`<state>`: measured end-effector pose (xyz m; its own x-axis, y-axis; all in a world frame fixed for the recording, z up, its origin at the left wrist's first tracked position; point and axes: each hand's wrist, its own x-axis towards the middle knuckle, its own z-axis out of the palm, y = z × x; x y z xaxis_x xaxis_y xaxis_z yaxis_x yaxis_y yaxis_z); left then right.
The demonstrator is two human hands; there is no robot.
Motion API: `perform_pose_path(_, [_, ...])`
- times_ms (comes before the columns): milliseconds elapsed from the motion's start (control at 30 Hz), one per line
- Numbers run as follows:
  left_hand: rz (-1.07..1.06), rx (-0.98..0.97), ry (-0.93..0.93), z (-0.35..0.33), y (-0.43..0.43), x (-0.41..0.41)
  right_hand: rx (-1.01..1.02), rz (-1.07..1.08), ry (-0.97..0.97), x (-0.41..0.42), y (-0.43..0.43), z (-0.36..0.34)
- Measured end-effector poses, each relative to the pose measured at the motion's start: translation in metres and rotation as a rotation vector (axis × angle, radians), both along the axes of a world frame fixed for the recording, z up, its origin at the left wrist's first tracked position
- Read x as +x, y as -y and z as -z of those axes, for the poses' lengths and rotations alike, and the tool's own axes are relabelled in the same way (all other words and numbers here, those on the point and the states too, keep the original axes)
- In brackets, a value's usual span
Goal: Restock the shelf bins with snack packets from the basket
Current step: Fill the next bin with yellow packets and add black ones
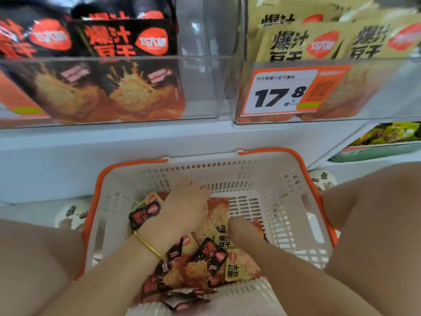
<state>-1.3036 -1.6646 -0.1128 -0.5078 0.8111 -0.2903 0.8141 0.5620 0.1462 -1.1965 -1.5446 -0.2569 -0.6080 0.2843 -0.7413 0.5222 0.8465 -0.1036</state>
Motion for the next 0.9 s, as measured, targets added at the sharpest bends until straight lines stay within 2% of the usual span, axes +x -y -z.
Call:
perform_pose_path(133, [-0.015, -0.005, 0.055, 0.001, -0.003, -0.001, -0.057, -0.069, -0.084, -0.013, -0.018, -0.034])
perform_pose_path(300, [-0.060, 0.030, 0.265, -0.026, -0.017, 0.006, -0.178, -0.068, -0.364, -0.028, -0.040, -0.151])
perform_pose_path(367, [-0.070, 0.103, 0.324, -0.050, -0.025, 0.009, -0.215, 0.006, -0.500, -0.017, -0.050, -0.198])
perform_pose_path(500, [-0.063, 0.361, 0.261, -0.121, -0.041, 0.016, -0.428, 0.270, -0.846, 0.016, -0.068, -0.269])
perform_pose_path(667, [0.032, 0.628, 0.148, -0.223, -0.076, 0.029, -0.586, 0.449, -1.309, 0.035, -0.094, -0.337])
perform_pose_path(767, [0.035, 0.816, 0.084, -0.266, -0.106, 0.029, -0.415, 0.411, -1.619, 0.027, -0.117, -0.377])
perform_pose_path(900, [0.054, 0.989, 0.017, -0.285, -0.139, 0.020, -0.157, 0.306, -1.778, 0.013, -0.141, -0.405])
